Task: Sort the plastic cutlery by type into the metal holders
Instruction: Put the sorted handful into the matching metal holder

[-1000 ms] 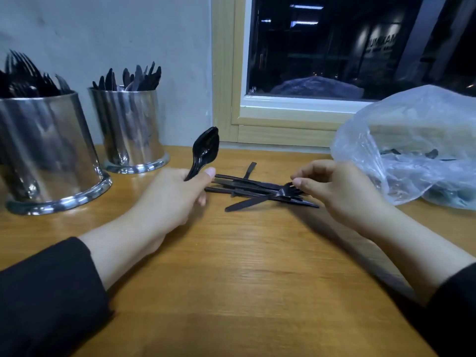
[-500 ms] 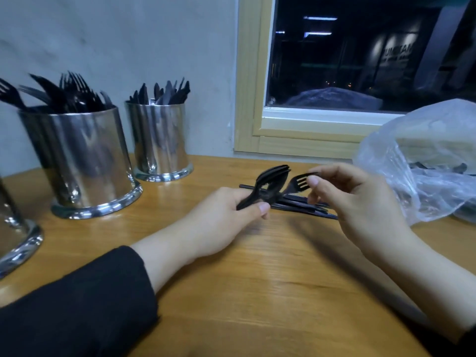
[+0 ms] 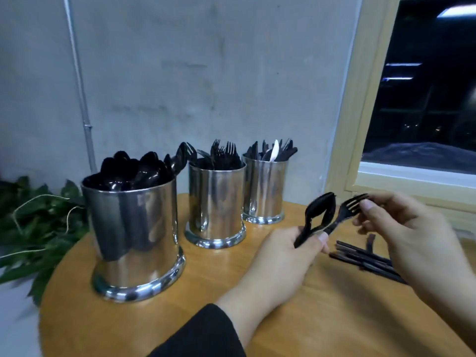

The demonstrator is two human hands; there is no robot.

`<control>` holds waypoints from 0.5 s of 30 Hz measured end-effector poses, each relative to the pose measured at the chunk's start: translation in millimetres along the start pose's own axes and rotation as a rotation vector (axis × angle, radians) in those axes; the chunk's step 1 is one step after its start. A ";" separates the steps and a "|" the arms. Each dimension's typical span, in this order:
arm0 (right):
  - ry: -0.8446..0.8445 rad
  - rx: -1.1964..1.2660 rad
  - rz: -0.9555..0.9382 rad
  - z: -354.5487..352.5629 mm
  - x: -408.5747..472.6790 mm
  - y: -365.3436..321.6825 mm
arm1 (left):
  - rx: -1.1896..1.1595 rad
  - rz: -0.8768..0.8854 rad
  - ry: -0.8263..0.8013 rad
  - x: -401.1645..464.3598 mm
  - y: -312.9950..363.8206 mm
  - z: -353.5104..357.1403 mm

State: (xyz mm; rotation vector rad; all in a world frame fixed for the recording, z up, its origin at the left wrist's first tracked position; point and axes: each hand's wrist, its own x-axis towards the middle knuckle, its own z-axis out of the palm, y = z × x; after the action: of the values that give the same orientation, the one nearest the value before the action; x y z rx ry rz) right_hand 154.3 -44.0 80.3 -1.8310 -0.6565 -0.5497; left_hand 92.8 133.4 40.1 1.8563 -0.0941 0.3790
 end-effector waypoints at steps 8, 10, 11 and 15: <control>0.136 0.035 -0.304 72.7 82.7 -78.4 | -0.068 -0.015 0.531 -26.0 -3.6 -77.0; 0.128 -0.057 -0.381 92.7 102.0 -90.4 | -0.091 -0.016 0.562 -32.5 -3.6 -89.5; 0.128 -0.116 -0.422 101.5 109.7 -94.3 | -0.118 -0.012 0.568 -35.3 -2.6 -96.0; 0.096 -0.310 -0.505 133.8 130.4 -91.0 | -0.247 -0.050 0.456 -46.4 3.3 -114.9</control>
State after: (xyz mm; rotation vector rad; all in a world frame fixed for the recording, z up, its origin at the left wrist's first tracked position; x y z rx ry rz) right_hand 198.6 131.1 183.1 -1.9074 -1.0212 -1.1179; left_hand 23.9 234.5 59.7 1.4891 0.2084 0.7132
